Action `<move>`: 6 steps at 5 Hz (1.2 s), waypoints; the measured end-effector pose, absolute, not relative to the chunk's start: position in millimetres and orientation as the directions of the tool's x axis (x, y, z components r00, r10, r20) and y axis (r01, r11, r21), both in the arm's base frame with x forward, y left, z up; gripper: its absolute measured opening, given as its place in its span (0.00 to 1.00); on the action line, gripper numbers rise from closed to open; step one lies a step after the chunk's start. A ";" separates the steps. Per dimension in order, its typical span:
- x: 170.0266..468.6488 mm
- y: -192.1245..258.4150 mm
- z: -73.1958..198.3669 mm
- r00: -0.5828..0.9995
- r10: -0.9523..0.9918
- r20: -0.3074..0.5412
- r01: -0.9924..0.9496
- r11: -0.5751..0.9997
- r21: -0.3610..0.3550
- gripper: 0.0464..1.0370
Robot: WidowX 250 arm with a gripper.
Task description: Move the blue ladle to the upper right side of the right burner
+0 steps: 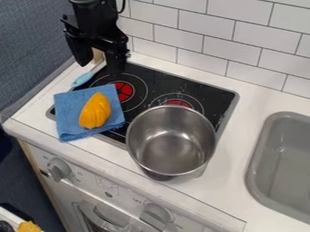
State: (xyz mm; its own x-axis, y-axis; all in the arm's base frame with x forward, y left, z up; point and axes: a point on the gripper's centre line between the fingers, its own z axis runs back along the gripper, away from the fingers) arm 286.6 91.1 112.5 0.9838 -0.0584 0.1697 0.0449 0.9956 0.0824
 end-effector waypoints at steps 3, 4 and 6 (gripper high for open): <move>322.7 163.0 110.3 0.975 0.160 0.152 -0.168 0.985 0.037 0.96; 338.4 193.2 87.4 0.974 0.196 0.114 -0.199 0.980 0.016 0.96; 336.1 208.5 49.4 0.982 0.182 0.043 -0.182 0.983 0.012 0.96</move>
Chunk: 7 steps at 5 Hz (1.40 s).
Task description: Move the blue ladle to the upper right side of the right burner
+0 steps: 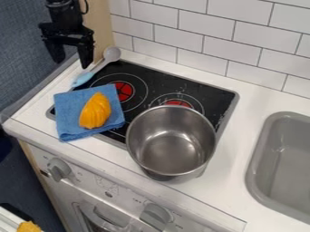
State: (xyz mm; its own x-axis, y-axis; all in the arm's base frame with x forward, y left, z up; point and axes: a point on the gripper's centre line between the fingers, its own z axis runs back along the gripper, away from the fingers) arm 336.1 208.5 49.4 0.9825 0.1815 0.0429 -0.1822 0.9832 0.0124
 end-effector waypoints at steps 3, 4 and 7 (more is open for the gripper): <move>332.3 209.6 10.6 0.978 0.203 -0.045 -0.201 0.979 0.036 0.91; 334.8 206.3 10.3 0.981 0.188 -0.045 -0.185 0.981 0.049 0.63; 334.9 191.9 41.3 0.983 0.178 0.053 -0.180 0.983 0.031 0.32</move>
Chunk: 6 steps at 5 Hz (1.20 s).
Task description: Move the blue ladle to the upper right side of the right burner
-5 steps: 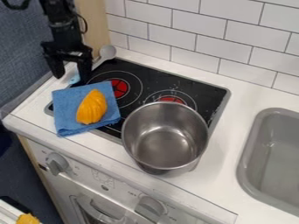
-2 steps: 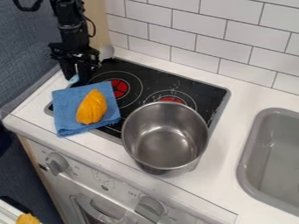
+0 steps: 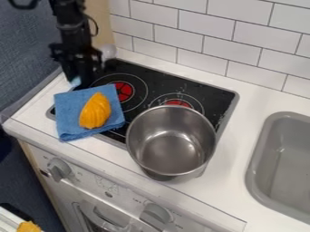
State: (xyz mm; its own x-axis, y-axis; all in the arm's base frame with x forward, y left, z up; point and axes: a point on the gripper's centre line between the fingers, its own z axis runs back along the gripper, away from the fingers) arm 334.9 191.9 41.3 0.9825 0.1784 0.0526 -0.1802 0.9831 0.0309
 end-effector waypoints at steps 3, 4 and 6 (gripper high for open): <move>344.1 59.7 81.4 0.986 0.038 0.162 -0.027 0.997 -0.070 0.32; 343.8 22.5 67.2 0.989 0.008 0.148 0.000 0.998 -0.057 0.32; 349.0 -23.0 30.6 0.995 0.031 0.094 -0.026 0.998 -0.054 0.32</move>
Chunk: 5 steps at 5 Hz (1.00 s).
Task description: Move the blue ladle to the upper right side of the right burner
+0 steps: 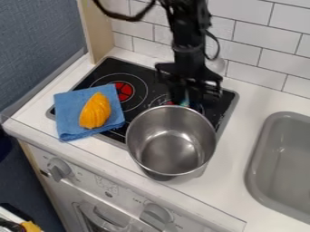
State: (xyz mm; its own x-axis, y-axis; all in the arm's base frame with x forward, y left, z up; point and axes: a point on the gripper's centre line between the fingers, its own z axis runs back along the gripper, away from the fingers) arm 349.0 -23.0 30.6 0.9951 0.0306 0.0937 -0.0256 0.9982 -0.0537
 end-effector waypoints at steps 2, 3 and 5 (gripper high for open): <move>354.4 -35.0 17.6 0.993 0.063 0.101 -0.059 0.997 -0.040 0.68; 347.4 -34.3 11.8 0.995 0.051 0.091 -0.048 0.998 -0.034 0.94; 353.5 -36.6 76.2 0.962 0.002 0.272 0.016 0.998 -0.067 0.96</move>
State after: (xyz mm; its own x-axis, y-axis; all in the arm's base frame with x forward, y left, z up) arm 353.5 -36.6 76.2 0.9623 0.0023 0.2720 0.0164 0.9976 -0.0666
